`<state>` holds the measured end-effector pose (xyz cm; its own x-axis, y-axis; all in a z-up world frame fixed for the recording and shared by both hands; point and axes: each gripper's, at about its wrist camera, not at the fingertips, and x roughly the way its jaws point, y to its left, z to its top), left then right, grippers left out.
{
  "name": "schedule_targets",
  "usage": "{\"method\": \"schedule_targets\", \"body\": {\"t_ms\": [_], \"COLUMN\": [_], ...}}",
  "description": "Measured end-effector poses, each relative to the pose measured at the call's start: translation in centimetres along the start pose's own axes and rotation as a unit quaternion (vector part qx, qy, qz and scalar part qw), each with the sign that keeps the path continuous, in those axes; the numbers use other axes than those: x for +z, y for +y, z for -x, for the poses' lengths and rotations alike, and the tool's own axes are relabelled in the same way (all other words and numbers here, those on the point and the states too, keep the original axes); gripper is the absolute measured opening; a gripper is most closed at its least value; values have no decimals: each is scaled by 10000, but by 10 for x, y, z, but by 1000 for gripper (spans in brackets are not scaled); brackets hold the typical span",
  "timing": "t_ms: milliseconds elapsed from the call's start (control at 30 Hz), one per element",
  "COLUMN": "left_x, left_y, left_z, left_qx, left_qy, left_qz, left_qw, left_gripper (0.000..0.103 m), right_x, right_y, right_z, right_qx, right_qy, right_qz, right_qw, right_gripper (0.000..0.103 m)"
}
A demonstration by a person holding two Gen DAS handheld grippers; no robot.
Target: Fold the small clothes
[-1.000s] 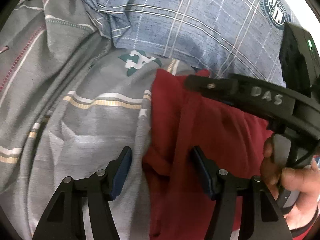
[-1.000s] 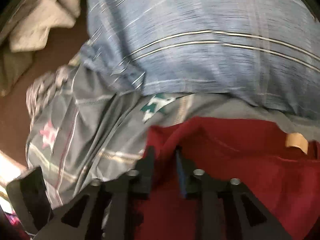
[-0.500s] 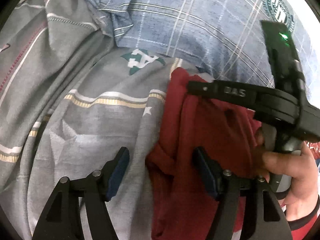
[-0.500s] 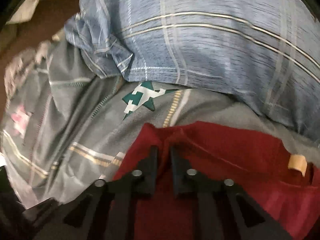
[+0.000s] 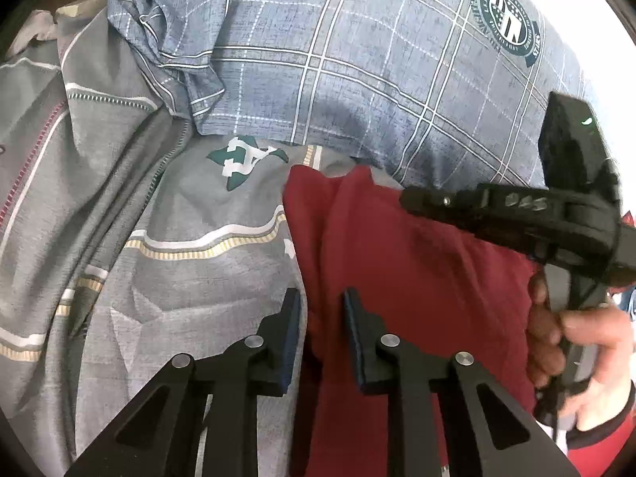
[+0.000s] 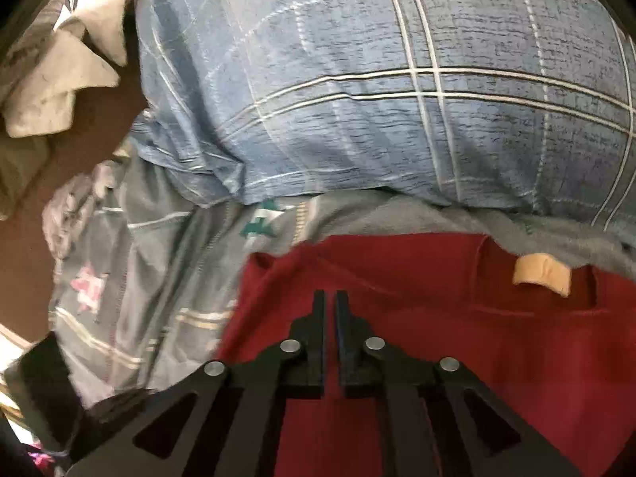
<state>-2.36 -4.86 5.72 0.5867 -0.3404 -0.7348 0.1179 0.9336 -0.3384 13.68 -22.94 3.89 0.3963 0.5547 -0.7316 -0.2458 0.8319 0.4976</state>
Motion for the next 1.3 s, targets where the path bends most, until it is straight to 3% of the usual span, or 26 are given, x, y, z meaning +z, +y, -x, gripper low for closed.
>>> {"method": "schedule_targets", "body": {"t_ms": [33,67,100,200,300,367,567,600,667,700,733,767,833,967,1000,1100,1233,1300], "left_x": [0,1,2,3,2,-2,-6,-4,-3,-3,-1,-2,-2,-3,-2,-2,-3,-2], "left_y": [1,2,2,0,0,0,-5,-5,-5,-4,-4,-4,-6,-8,-8,-7,-4,-3], "left_z": [1,3,5,13,15,13,0,-1,0,2,3,4,3,-2,-4,-7,-9,-8], "left_qx": [30,69,139,413,-193,-365,15,25,54,39,0,-37,-127,-4,37,41,17,-58], "left_qy": [-25,-45,-82,-262,-13,188,419,406,364,331,307,298,299,241,238,185,208,196], "left_qz": [-14,-19,-16,-94,68,128,-57,-52,-22,6,26,25,-18,-150,-170,-95,46,107], "left_qw": [10000,10000,9999,9988,9998,9991,9991,9992,9993,9994,9995,9995,9995,9996,9996,9998,9998,9997], "left_gripper": [19,19,20,25,27,27,28,33,43,47,49,51,62,63,63,63,61,62], "right_x": [-2,-2,-2,-4,-6,-4,10,11,11,11,9,9,8,6,3,0,4,3], "right_y": [5,12,22,49,58,57,67,68,67,67,65,60,45,20,17,11,1,9], "right_z": [3,2,0,-11,-23,-30,-71,-81,-88,-87,-84,-77,-60,-21,-10,16,25,17], "right_qx": [118,200,258,78,-107,-172,-864,-1005,-1157,-1210,-1243,-1017,-662,75,190,279,227,244], "right_qy": [33,84,157,392,554,594,879,912,728,647,587,527,410,28,-77,-370,-356,-220], "right_qz": [13,65,184,582,650,566,894,984,1142,1219,1285,1226,948,375,338,263,172,320], "right_qw": [9999,9997,9994,9975,9963,9965,9883,9858,9840,9830,9821,9858,9924,9993,9992,9986,9990,9989], "right_gripper": [18,39,50,50,50,50,51,52,46,25,16,10,7,6,0,0,0,9]}}
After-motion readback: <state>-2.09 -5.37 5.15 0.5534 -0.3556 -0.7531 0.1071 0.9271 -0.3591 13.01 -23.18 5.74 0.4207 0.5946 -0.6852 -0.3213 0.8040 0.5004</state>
